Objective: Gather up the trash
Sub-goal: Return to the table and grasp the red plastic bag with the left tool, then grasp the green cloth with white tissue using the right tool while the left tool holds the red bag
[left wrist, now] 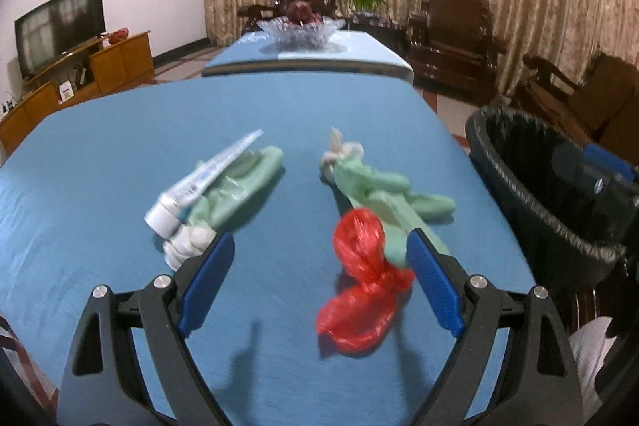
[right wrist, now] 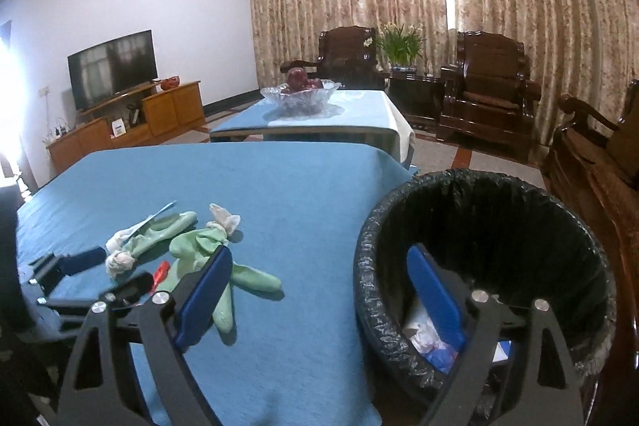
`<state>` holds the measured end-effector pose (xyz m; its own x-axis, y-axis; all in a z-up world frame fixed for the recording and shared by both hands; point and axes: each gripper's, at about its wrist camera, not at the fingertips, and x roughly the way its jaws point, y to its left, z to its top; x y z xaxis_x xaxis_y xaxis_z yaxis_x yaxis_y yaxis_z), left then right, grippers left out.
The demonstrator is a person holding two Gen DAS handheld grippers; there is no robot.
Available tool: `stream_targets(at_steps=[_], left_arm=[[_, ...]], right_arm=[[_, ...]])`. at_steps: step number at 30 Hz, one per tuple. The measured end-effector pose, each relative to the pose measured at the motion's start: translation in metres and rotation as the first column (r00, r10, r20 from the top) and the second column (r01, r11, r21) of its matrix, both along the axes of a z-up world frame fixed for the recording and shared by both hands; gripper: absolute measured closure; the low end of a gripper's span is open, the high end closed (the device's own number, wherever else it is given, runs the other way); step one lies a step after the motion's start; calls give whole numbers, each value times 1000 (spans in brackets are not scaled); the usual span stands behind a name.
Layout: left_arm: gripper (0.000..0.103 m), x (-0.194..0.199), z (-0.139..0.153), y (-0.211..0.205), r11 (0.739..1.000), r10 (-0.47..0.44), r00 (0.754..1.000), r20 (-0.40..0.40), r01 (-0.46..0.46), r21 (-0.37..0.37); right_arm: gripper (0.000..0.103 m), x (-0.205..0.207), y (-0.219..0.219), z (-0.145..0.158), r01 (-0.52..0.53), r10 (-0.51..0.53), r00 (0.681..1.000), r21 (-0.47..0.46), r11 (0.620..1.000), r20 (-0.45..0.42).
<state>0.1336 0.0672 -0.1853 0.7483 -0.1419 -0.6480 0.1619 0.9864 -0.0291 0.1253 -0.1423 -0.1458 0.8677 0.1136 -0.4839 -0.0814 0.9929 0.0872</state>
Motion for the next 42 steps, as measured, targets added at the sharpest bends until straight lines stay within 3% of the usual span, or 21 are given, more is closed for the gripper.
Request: stream_targets(at_steps=[7, 10, 12, 15, 25, 30, 42], left_arm=[[27, 6, -22, -16, 999, -44, 997, -62, 44, -10], [45, 7, -29, -21, 997, -68, 993, -101, 64, -41], [62, 6, -31, -22, 996, -81, 990, -114, 75, -53], [74, 3, -27, -23, 994, -97, 989, -109, 90, -69], [77, -14, 3, 1, 996, -51, 998, -38, 48, -74], [77, -21, 3, 13, 998, -28, 999, -41, 26, -53], [76, -17, 3, 61, 993, 106, 994, -40, -108, -56]], right_arm=[[16, -1, -3, -3, 8, -8, 1000, -3, 1000, -3], [16, 1, -5, -3, 6, -6, 1000, -4, 1000, -3], [16, 1, -5, -3, 5, -5, 1000, -3, 1000, -5], [16, 2, -3, -3, -2, 2, 1000, -6, 1000, -5], [16, 8, 26, 6, -78, 78, 997, -12, 997, 13], [18, 18, 55, 4, -163, 163, 987, 13, 987, 4], [27, 43, 106, -40, -263, 263, 954, 16, 965, -142]])
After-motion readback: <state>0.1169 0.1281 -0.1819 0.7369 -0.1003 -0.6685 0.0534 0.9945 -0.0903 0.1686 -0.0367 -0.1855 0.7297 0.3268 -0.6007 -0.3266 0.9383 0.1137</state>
